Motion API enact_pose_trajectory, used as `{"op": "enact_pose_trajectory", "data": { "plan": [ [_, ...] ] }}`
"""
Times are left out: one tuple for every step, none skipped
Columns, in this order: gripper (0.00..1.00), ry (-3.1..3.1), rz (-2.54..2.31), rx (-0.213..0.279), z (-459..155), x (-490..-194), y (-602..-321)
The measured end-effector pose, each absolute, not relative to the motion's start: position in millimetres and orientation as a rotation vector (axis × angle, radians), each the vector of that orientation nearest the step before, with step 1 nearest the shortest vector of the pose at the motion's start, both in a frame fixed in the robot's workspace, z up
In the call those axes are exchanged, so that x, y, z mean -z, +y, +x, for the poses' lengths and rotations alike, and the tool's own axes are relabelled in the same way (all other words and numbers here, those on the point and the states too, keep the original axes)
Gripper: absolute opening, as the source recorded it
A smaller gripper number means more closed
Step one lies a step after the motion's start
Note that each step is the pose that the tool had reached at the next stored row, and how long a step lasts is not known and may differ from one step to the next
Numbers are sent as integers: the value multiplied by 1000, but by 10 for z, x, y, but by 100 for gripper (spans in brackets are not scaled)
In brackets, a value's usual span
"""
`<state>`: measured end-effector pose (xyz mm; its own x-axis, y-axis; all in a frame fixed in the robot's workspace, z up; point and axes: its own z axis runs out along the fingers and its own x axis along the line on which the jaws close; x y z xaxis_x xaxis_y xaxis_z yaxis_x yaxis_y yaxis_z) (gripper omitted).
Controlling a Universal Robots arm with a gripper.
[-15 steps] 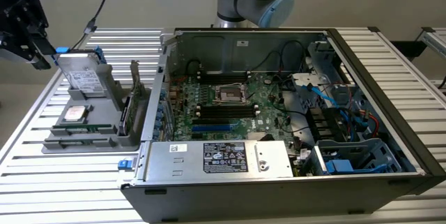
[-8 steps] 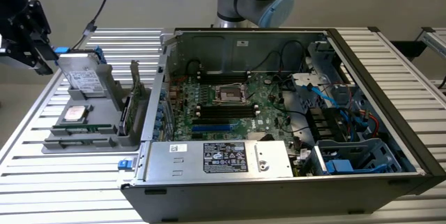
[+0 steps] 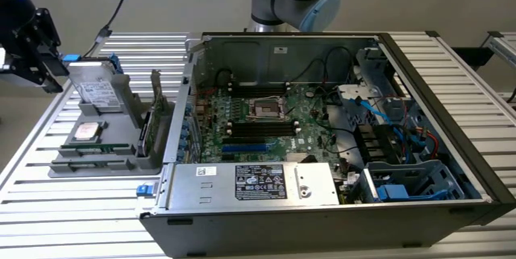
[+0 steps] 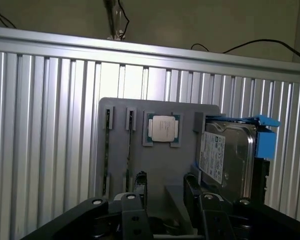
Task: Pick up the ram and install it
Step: 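Pick up the ram and move it above insertion slot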
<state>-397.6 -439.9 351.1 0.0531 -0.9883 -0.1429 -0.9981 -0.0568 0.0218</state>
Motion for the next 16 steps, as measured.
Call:
{"op": "enact_pose_trajectory", "data": {
  "plan": [
    [43, 2099, -2219, -184, -3976, -3501, -4404],
    [43, 2100, -2220, -187, -3976, -3491, -4409],
    [43, 2102, -2221, -190, -3976, -3480, -4418],
    [43, 2104, -2222, -194, -3976, -3470, -4427],
    [43, 2107, -2225, -199, -3976, -3464, -4432],
    [43, 2110, -2227, -201, -3976, -3460, -4434],
    [43, 2114, -2231, -200, -3977, -3457, -4434],
    [43, 2119, -2235, -195, -3977, -3454, -4435],
    [43, 2126, -2242, -184, -3976, -3452, -4435],
    [43, 2132, -2248, -172, -3976, -3450, -4435],
    [43, 2140, -2254, -160, -3976, -3449, -4435],
    [43, 2146, -2260, -148, -3976, -3446, -4435],
    [43, 2152, -2265, -137, -3976, -3443, -4435],
    [43, 2157, -2269, -130, -3976, -3437, -4435],
    [43, 2160, -2272, -123, -3977, -3431, -4435],
    [43, 2163, -2274, -118, -3977, -3424, -4435]
  ]
}}
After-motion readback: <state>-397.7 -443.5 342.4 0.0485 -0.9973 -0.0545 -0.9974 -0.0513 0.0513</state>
